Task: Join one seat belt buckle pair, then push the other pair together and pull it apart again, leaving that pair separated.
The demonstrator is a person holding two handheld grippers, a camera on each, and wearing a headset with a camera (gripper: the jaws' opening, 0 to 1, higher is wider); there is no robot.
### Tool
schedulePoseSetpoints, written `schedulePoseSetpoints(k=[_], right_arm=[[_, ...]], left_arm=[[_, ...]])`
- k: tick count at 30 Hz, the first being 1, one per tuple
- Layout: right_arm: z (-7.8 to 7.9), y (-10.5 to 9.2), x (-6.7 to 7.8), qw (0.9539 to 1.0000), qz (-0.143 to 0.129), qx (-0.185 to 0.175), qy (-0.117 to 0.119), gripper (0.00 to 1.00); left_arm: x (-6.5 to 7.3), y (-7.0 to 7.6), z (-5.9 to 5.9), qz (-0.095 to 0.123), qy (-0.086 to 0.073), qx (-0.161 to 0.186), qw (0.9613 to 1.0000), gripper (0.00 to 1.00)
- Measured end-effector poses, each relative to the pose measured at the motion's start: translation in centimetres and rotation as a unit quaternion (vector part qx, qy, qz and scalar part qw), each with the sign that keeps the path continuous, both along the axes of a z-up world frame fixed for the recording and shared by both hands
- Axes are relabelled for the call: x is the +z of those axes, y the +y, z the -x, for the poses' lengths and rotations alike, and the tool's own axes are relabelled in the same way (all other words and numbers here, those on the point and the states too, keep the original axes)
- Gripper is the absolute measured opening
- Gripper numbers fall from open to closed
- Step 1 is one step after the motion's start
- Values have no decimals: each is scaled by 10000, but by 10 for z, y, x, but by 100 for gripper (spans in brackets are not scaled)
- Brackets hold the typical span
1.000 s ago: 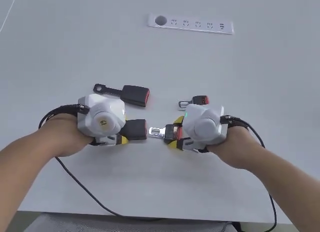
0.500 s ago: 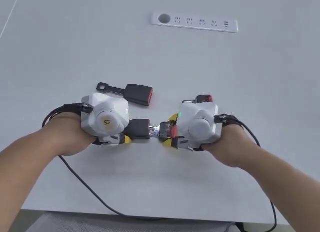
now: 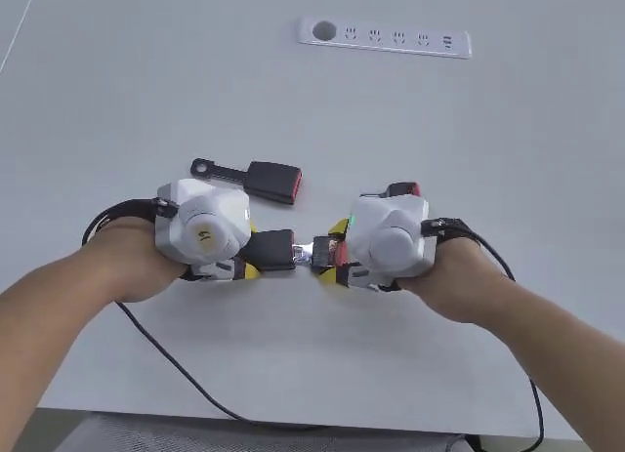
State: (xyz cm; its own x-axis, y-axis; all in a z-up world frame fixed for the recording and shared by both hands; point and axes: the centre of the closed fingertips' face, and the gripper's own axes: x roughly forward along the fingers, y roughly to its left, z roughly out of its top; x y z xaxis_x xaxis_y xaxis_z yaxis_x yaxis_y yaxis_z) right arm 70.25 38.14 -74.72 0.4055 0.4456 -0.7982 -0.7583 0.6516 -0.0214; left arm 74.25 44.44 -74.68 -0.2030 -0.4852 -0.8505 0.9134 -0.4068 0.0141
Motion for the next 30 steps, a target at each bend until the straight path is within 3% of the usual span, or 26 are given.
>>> schedulePoseSetpoints(k=[17, 29, 30], right_arm=[[-8, 12, 1, 9998, 55, 183, -79, 31], [-8, 16, 0, 9999, 75, 141, 0, 31], [-7, 13, -1, 9998, 196, 68, 72, 31]], left_arm=[[0, -1, 2, -99, -35, -195, 9998, 31], [0, 0, 2, 31, -81, -176, 9998, 31], [-1, 2, 3, -23, -44, -137, 9999, 31]])
